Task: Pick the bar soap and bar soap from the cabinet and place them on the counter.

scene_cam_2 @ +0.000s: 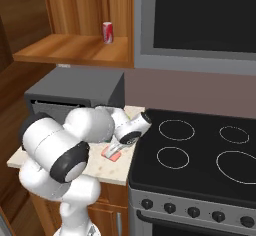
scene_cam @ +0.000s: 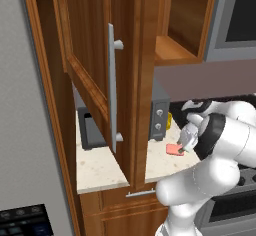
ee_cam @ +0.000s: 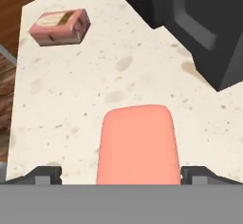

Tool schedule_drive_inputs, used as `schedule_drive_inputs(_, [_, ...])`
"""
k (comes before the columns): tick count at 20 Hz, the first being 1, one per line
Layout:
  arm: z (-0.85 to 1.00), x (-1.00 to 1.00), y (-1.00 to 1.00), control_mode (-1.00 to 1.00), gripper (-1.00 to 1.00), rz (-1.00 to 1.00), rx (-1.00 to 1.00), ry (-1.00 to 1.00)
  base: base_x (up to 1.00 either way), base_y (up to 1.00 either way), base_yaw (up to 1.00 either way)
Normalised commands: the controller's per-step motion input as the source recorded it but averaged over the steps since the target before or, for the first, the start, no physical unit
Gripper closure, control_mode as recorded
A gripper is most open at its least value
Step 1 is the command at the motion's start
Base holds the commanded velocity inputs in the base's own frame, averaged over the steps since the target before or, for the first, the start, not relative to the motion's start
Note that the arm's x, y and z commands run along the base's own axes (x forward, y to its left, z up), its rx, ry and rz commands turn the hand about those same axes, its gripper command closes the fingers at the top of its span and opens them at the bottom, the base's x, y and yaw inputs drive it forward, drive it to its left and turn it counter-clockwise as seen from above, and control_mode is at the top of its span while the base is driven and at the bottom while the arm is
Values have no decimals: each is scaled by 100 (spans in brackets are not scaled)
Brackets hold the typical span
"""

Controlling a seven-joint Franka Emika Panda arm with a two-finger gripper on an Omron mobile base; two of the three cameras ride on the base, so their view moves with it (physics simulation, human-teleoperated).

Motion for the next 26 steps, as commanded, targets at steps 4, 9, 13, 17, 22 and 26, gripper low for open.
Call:
schedule_drive_inputs(4, [51, -56, 13, -100, -100, 1, -2, -8, 0, 0, 0])
schedule_drive_inputs(9, [70, -52, 11, -100, -100, 0, -7, -7, 0, 0, 0])
schedule_drive_inputs(13, [81, -47, 7, -100, -100, 0, -8, -6, 0, 0, 0])
schedule_drive_inputs(17, [72, -51, 2, -100, -100, 0, -6, -5, 0, 0, 0])
schedule_drive_inputs(22, [66, -51, 0, -100, -100, 0, -1, -6, 0, 0, 0])
schedule_drive_inputs(26, [76, -49, 0, -100, -100, 0, 0, -10, 0, 0, 0])
